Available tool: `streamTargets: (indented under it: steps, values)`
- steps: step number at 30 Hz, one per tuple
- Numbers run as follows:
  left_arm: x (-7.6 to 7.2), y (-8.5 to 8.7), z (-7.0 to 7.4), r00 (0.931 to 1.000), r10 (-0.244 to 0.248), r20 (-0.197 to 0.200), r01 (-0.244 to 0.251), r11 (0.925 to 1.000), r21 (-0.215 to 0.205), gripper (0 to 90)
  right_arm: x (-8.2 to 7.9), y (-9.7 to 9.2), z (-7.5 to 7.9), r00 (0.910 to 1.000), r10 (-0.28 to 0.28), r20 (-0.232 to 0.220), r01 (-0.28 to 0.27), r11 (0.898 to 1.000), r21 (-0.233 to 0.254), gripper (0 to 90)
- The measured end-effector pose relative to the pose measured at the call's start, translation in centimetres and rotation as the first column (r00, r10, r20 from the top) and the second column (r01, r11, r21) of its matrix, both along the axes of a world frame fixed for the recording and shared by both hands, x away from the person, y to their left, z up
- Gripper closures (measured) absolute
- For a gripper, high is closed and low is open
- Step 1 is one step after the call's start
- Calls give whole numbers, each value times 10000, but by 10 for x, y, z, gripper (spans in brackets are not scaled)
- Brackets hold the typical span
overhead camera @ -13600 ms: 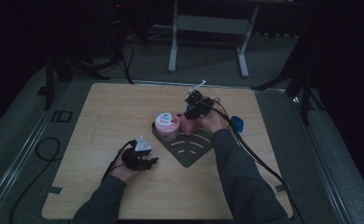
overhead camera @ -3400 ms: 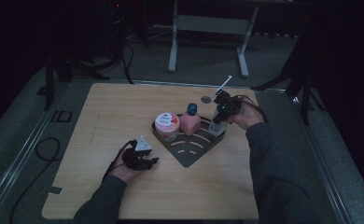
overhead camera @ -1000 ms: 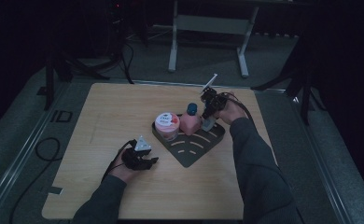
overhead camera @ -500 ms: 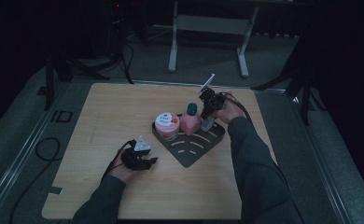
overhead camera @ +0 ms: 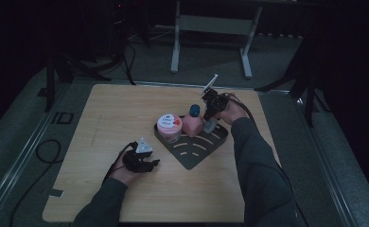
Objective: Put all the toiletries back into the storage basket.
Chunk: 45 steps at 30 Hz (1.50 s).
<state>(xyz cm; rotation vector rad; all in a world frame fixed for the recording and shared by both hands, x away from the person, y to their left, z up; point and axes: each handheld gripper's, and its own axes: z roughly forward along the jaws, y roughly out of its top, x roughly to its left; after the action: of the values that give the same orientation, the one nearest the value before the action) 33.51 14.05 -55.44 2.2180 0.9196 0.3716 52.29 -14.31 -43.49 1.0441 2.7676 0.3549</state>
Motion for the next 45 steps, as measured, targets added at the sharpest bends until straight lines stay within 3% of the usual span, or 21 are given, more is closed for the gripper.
streamTargets:
  steps: [11, 16, 31, 39, 40, 45]
  values:
    - [0, 0, 0, 10000, -10, -3, 10, 10000, 4, 500, 2, 0, 0, 9997, -164, -159, 165, 9998, 73, 539]
    - [0, 0, 0, 10000, -7, 6, 7, 10000, -1, 500, 1, -1, 4, 9995, -243, -195, 250, 9991, 353, 507]
    - [0, 0, 0, 10000, -11, 0, 11, 10000, 2, 499, -2, 1, 3, 10000, -34, -7, 34, 9996, 282, 222]
    - [0, 0, 0, 10000, -6, -6, 6, 10000, 5, 498, -5, 0, 6, 9998, 82, 153, -87, 9995, 290, 188]
    - [0, 0, 0, 10000, -4, -7, 4, 10000, 3, 498, -6, -3, 7, 9994, 17, 335, -30, 9992, 398, 188]
    - [0, 0, 0, 10000, -6, -10, 6, 10000, 1, 497, -6, -13, 9, 9991, -121, 408, 97, 9983, 581, 188]
